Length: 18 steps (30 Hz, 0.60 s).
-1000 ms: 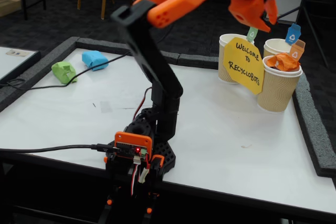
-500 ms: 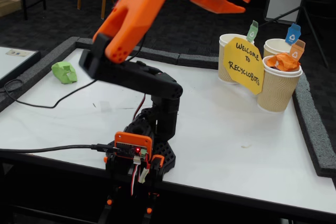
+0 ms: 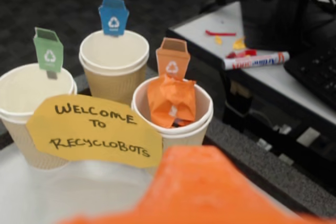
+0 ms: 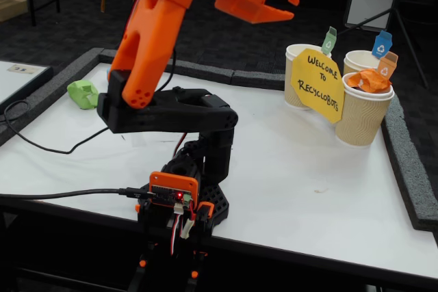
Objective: Sort rubbish by color.
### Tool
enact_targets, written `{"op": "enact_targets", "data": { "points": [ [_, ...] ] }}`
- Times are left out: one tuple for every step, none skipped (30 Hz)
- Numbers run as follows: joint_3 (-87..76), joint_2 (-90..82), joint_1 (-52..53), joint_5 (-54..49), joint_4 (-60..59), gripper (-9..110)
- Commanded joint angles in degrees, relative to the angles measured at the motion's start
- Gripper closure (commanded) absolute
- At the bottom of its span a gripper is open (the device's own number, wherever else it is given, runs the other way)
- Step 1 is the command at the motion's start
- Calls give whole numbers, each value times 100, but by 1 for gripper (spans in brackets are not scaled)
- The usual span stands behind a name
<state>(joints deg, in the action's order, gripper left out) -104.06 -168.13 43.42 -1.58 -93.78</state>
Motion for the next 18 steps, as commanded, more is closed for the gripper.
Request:
{"op": "enact_targets", "data": {
  "points": [
    [536,-9,97,88,-35,101],
    [545,-9,97,88,-35,101],
    [563,-9,97,88,-53,101],
    [580,-9,97,88,-53,101],
    [589,-9,97,88,-53,101],
    [598,-9,97,88,-53,101],
    [598,-9,88,88,-53,101],
    [598,-9,62,88,-53,101],
    [606,-9,-9,88,-53,101],
    [615,-9,-123,88,-53,101],
    [650,-9,-220,88,-53,101],
    [686,-9,-316,88,-53,101],
    [703,-9,-422,88,-35,101],
    [721,0,-545,88,-18,101],
    [729,0,-668,88,-18,101],
    [729,0,-817,88,-18,101],
    [721,0,-993,88,-35,101],
    [721,0,-1204,88,-53,101]
  ]
}}
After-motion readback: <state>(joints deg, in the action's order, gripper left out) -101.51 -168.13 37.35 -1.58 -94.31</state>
